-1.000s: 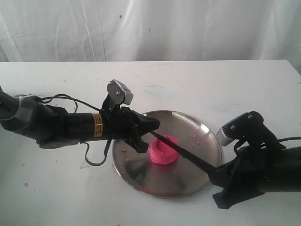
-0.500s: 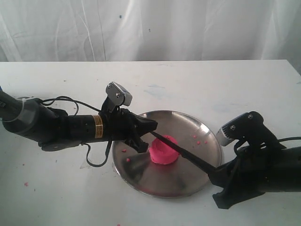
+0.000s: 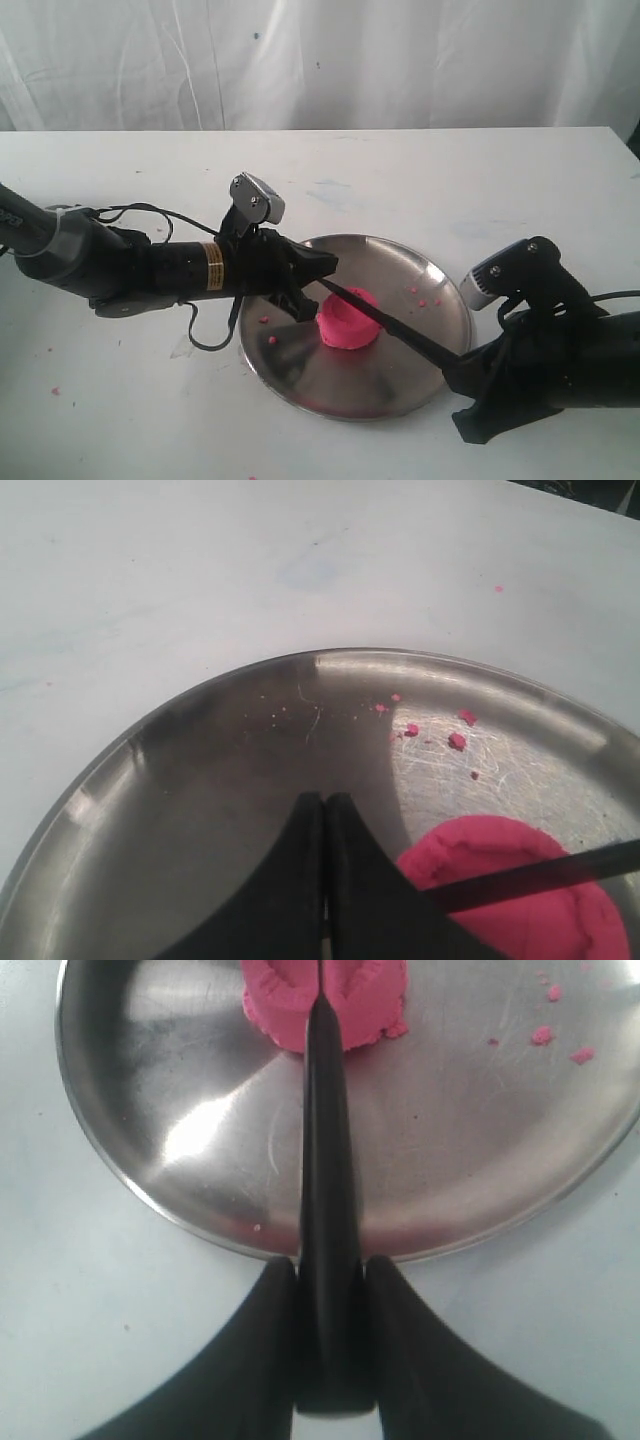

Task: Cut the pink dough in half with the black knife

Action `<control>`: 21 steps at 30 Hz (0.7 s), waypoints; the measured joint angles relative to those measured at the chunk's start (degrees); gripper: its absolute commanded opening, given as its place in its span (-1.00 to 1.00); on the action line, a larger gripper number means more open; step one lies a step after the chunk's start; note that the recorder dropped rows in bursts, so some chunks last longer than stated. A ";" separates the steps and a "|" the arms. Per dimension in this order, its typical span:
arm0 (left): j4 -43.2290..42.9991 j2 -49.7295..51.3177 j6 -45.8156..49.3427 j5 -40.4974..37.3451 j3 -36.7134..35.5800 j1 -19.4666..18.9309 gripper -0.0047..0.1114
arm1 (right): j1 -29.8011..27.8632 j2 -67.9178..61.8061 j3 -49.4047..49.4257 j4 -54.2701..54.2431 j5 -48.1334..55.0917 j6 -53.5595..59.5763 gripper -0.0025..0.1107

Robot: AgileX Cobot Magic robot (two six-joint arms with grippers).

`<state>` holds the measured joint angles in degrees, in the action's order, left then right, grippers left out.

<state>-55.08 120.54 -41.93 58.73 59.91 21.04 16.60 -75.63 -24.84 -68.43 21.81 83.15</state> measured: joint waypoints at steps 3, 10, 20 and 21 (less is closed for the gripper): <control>-0.78 0.23 0.00 -0.25 0.00 0.00 -0.92 | 0.00 0.00 0.00 0.00 0.00 0.00 -0.96; -0.07 2.16 0.00 1.79 0.35 0.00 -0.92 | 0.00 0.00 0.00 0.00 0.00 0.00 -0.96; 0.13 2.55 0.00 2.06 0.46 0.00 -0.92 | 0.00 0.00 0.00 0.00 0.00 0.00 -0.96; 0.13 2.55 0.00 2.06 0.46 0.00 -0.92 | 0.00 0.00 0.00 0.00 0.00 0.00 -0.96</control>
<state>-54.96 123.09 -41.93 60.78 60.38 21.04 16.60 -75.63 -24.84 -68.43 21.81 83.15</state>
